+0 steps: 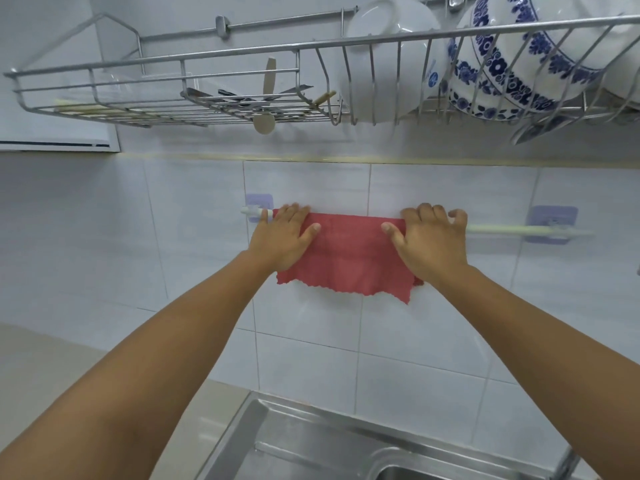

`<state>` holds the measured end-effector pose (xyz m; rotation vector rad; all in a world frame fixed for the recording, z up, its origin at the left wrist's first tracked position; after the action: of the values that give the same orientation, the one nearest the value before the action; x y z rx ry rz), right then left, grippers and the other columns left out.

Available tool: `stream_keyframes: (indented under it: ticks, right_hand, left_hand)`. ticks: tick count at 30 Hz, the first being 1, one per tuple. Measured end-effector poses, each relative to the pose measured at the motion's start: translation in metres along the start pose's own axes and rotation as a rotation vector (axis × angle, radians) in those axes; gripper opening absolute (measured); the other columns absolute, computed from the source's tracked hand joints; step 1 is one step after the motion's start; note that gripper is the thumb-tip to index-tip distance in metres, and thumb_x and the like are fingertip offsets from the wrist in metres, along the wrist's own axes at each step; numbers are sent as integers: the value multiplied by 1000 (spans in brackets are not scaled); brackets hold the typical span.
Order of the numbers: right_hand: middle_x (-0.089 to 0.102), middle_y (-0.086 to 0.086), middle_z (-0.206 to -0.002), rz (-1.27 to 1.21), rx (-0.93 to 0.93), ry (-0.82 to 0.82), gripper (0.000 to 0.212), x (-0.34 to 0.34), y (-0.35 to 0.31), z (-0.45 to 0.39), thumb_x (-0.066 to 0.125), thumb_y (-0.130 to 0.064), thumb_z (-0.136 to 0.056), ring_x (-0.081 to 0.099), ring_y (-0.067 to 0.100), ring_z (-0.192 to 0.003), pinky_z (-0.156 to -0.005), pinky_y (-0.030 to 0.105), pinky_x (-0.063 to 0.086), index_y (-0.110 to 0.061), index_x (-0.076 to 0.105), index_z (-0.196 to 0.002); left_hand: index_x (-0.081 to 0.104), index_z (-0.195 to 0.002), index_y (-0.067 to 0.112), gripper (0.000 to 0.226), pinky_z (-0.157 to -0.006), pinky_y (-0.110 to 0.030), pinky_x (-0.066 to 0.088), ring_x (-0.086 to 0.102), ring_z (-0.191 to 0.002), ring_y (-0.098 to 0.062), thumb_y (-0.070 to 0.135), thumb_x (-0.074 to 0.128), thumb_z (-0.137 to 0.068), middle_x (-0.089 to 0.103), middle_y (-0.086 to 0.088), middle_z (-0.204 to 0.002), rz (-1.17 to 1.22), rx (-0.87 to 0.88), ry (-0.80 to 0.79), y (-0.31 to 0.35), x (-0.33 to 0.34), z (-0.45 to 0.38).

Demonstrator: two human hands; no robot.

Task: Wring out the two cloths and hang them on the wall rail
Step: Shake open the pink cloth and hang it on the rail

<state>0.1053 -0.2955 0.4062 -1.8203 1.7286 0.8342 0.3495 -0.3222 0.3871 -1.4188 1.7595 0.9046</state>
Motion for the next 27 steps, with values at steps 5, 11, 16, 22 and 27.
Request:
stream_keyframes:
  ticks: [5,11,16,22,27]
  right_hand:
    - [62,7,-119,2,-48,12,55,5,10,7,34,-60,-93,54,27,-115,-107,52,25,-17,55,-121]
    - [51,9,-129,66,-82,84,50,0,14,10,48,-55,-89,46,30,-118,-101,48,25,-17,62,-119]
    - [48,6,-141,115,-116,99,61,1,2,15,35,-53,-93,42,26,-130,-110,55,12,-11,50,-134]
    - [35,5,-155,70,-85,40,69,16,-9,25,23,-54,-97,28,22,-144,-114,60,-3,-10,25,-151]
    - [25,4,-159,78,-111,11,69,20,-19,24,21,-54,-97,18,20,-148,-112,64,-8,-12,18,-153]
  left_hand:
    - [2,-153,18,71,-120,-48,-4,3,-150,-15,58,17,-97,5,-1,-163,0,-11,-108,-11,1,-3]
    - [-6,-152,17,71,-119,-51,-7,-6,-150,-21,57,13,-97,-9,-7,-162,-128,-27,-42,-11,8,3]
    - [0,-153,10,71,-120,-51,-3,-4,-150,-23,54,16,-98,-3,-11,-162,-139,-20,94,-6,16,17]
    - [1,-153,10,68,-120,-49,-5,-3,-150,-22,50,17,-100,-1,-9,-162,-133,-55,105,-7,21,19]
    - [0,-153,11,70,-119,-50,-6,-4,-150,-21,50,15,-97,1,-9,-162,-157,-74,106,-27,19,21]
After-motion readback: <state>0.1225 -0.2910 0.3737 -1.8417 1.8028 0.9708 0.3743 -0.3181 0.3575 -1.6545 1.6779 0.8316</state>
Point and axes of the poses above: each hand's wrist, its own z-axis away from the middle knuckle, its own x-axis out of the palm, y = z × x, the point moved 7 cm from there along -z, towards the middle knuckle
